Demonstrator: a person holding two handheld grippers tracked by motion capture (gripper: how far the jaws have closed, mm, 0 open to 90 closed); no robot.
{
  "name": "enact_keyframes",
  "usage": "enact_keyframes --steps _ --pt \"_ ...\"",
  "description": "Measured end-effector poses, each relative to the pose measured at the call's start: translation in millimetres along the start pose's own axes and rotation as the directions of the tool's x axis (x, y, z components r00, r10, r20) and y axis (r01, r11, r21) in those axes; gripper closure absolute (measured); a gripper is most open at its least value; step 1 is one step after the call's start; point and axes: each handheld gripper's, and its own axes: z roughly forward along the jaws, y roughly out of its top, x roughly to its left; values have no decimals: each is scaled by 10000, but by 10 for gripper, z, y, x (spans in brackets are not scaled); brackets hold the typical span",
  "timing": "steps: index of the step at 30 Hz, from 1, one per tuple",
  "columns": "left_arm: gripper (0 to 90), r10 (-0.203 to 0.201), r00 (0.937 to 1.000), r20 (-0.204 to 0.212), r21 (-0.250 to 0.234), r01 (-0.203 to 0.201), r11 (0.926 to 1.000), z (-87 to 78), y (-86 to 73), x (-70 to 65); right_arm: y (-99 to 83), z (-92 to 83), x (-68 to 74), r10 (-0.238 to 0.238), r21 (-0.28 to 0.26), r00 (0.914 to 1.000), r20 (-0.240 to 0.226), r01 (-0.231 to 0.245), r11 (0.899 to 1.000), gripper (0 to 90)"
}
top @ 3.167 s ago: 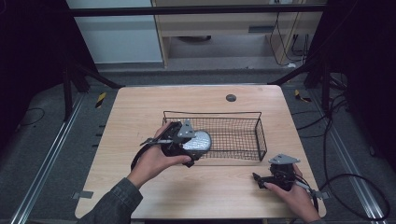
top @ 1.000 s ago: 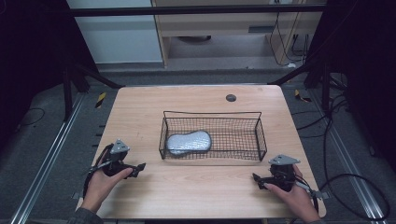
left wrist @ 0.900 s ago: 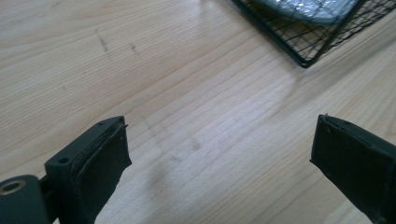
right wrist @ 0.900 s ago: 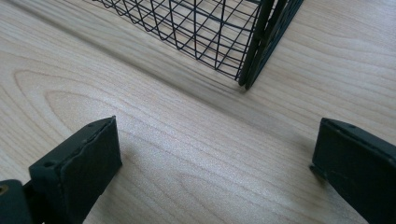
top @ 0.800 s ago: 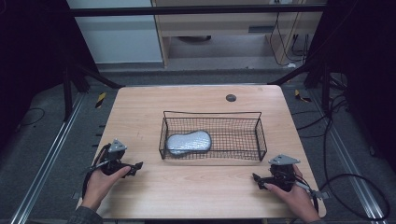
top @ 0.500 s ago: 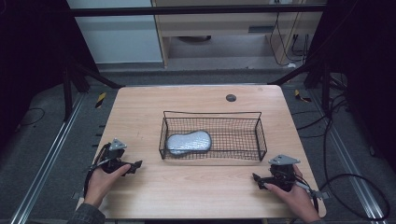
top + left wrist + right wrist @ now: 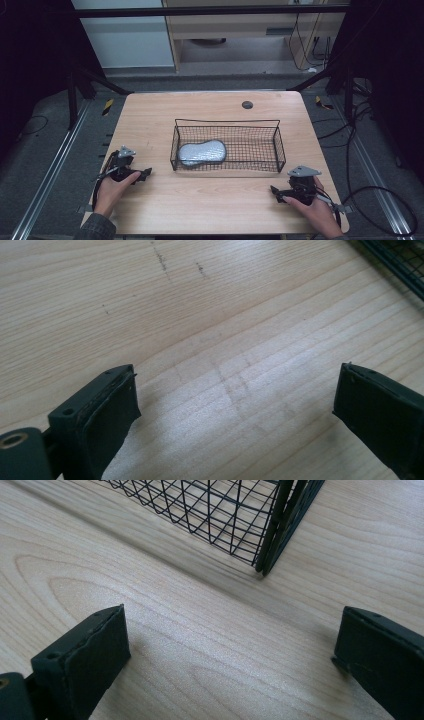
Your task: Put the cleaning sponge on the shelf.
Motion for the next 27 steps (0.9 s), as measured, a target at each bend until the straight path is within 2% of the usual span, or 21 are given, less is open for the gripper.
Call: enact_keyframes --steps 6,11,18,27 --pt "30 -71 9999 -140 134 73 9999 46 -12 19 0 0 0 -1 3 10000 8 1 10000 13" --pt "11 -49 9998 -184 -26 48 10000 63 -25 35 0 0 0 3 2 10000 7 -3 10000 13" --pt "0 -126 9996 -270 -609 109 9981 88 -72 52 0 0 0 0 1 10000 7 0 10000 13" --pt "0 -121 9996 -260 -604 105 9981 89 -72 51 3 3 -1 -33 6 10000 -16 33 10000 10"
